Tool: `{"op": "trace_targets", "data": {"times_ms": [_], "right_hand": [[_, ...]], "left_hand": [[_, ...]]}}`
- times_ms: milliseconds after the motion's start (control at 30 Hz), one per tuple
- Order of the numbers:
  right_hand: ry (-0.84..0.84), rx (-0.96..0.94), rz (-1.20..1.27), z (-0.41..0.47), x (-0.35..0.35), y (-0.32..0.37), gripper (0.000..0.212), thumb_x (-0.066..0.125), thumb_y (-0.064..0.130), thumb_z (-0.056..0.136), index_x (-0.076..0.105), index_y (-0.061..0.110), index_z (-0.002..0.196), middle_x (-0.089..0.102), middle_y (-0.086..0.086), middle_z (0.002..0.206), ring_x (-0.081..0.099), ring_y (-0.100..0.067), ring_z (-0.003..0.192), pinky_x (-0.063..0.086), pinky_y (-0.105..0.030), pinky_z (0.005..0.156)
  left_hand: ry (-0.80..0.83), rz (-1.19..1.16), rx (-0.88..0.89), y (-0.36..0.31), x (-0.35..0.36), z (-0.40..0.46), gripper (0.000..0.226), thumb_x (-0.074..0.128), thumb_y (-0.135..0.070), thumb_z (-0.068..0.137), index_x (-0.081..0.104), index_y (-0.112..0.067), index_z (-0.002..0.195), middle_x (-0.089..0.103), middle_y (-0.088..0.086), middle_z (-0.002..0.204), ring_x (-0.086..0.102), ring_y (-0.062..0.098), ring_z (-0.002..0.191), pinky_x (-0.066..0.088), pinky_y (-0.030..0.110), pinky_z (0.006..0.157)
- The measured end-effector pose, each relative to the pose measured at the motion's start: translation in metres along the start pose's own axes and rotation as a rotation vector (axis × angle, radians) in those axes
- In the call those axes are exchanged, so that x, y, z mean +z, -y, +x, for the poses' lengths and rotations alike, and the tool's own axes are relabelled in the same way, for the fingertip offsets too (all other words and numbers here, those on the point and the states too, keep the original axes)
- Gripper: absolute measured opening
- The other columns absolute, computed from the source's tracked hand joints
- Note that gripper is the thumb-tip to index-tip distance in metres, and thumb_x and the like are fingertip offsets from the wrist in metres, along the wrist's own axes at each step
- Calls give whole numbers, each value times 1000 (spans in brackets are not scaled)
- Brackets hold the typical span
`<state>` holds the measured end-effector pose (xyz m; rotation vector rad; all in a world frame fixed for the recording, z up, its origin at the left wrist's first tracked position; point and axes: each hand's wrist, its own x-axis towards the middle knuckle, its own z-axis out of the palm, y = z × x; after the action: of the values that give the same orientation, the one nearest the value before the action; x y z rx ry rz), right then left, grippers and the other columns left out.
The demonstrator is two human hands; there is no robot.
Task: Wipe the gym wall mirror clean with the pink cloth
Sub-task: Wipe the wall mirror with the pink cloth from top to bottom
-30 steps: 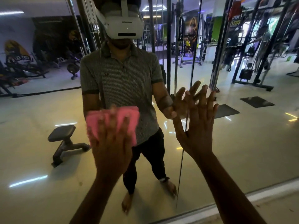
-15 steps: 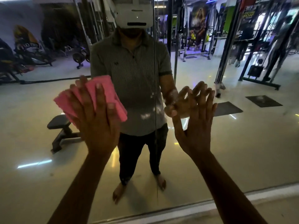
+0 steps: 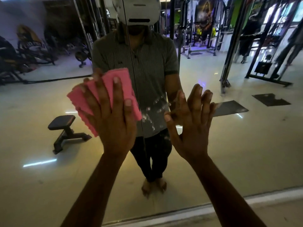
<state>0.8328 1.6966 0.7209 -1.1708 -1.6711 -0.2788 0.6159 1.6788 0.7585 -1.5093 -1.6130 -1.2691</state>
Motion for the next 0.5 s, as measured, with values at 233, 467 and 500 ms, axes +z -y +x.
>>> {"op": "trace_targets", "data": {"times_ms": [233,467,500], "right_hand": [[-43,-49,11,-6,-20,-21,69,65,34,108,41,6,166,24,-18,179,16,-37,169,24,-67,130],[-52,17,-26,10,-30,-56,81,62,52,108,32,12,171,5,-21,182,-1,-45,169,5,-72,132],[-32,2,-29,12,-32,-61,82,62,54,108,30,13,172,3,-22,182,-3,-47,168,3,-73,132]], "left_hand": [[265,43,326,20,15,-91,60,29,-50,116,12,-34,171,-7,-1,183,-6,33,168,10,78,126],[27,12,-29,-48,27,-26,64,35,-42,115,17,-19,172,8,23,179,1,48,165,-10,63,132],[83,52,97,-58,35,-38,68,38,-45,115,11,-24,173,4,18,180,-3,46,166,-11,64,131]]}}
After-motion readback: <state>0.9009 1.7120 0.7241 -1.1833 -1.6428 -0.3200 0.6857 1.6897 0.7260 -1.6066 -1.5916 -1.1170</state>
